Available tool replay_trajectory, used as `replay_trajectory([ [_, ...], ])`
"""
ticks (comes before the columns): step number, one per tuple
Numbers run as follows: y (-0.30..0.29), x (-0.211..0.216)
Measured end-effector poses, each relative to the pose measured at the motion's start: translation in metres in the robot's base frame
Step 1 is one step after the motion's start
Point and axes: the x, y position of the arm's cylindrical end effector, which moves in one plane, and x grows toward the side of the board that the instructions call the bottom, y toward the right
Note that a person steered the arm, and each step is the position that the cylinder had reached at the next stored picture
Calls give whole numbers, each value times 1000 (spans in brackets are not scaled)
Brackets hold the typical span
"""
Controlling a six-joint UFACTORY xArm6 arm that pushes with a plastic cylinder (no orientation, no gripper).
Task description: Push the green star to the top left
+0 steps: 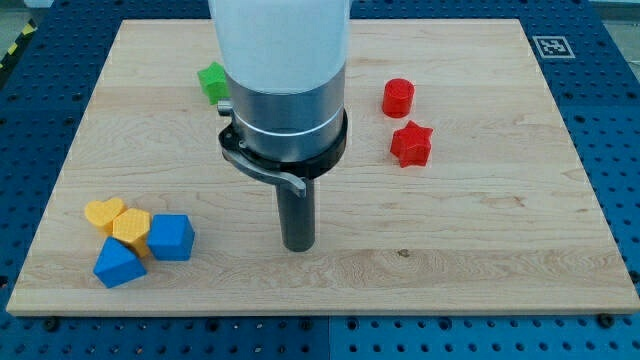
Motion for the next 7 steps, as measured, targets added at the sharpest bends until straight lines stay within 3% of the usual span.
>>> replay_trajectory([
  [2,0,-22],
  [4,-27,-119],
  [7,-91,-192],
])
